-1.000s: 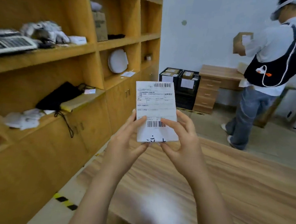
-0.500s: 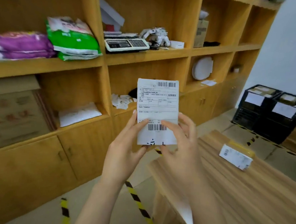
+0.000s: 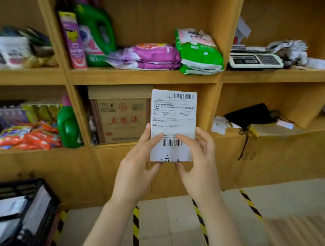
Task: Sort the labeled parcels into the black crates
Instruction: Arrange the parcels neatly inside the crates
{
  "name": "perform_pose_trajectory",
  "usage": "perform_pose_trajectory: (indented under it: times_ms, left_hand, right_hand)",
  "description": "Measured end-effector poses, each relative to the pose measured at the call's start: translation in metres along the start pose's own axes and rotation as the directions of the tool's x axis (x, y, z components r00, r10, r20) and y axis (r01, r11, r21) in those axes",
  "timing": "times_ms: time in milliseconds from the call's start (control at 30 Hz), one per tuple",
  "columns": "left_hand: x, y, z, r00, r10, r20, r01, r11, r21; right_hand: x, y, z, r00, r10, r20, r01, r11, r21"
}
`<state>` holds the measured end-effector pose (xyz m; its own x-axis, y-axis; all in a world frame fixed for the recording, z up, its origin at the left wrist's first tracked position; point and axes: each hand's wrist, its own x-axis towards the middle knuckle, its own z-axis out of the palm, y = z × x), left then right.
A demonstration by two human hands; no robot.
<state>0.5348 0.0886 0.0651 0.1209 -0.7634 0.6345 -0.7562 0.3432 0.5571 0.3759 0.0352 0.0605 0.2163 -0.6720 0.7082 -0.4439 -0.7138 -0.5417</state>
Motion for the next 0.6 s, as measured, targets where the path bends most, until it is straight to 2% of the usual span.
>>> perform_pose_trajectory:
  times_ms: [267,367,600]
  left_hand:
    - [-0.007,-0.089,-0.077,0.976,-0.132,-0.172,0.156,0.979,0.134]
    - [-0.012,-0.119,-0.095,0.956,-0.183,-0.229,0.226,0.957,0.181]
    - [-0.005,-0.185,-0.137,0.870,-0.275,-0.410,0.411,0.864,0.292]
  right_hand:
    - [0.038,-0.039,0.119,0.976,-0.108,0.189,0.071,0.979,0.191]
    - [0.049,-0.045,0.161,0.946,-0.137,0.292,0.053,0.959,0.279]
    - [0.094,-0.064,0.273,0.860,-0.286,0.423,0.058,0.878,0.475]
